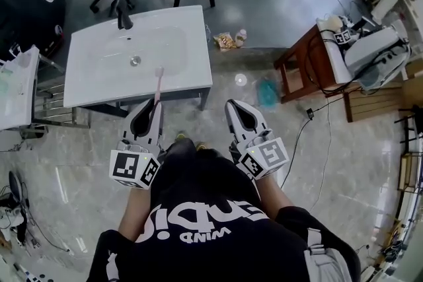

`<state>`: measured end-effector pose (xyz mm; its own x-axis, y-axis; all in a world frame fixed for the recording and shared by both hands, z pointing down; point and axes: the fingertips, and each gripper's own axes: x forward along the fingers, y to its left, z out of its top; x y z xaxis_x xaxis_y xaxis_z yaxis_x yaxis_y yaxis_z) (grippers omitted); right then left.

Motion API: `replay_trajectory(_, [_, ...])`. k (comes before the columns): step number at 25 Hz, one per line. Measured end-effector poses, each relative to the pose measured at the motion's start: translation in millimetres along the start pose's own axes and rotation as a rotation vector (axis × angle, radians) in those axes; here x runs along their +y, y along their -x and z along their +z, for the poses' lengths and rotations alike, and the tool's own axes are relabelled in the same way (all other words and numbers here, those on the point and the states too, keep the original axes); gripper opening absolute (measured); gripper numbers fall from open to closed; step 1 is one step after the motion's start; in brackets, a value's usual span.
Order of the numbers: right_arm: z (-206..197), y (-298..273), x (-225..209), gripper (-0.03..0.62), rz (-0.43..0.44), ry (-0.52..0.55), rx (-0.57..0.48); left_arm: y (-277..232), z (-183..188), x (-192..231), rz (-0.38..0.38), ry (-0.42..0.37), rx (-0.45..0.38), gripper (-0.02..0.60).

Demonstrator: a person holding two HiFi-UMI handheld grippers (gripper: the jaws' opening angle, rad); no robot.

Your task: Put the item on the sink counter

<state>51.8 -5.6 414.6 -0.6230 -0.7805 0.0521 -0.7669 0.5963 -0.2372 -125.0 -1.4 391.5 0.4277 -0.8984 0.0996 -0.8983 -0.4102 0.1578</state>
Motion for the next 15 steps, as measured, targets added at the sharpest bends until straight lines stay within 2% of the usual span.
replay_trajectory(15, [5.8,-52.6,-44.3,0.018,-0.057,-0.006,0.002,-74.8,5.5,30.5,-0.059,0.007,0.014,0.063])
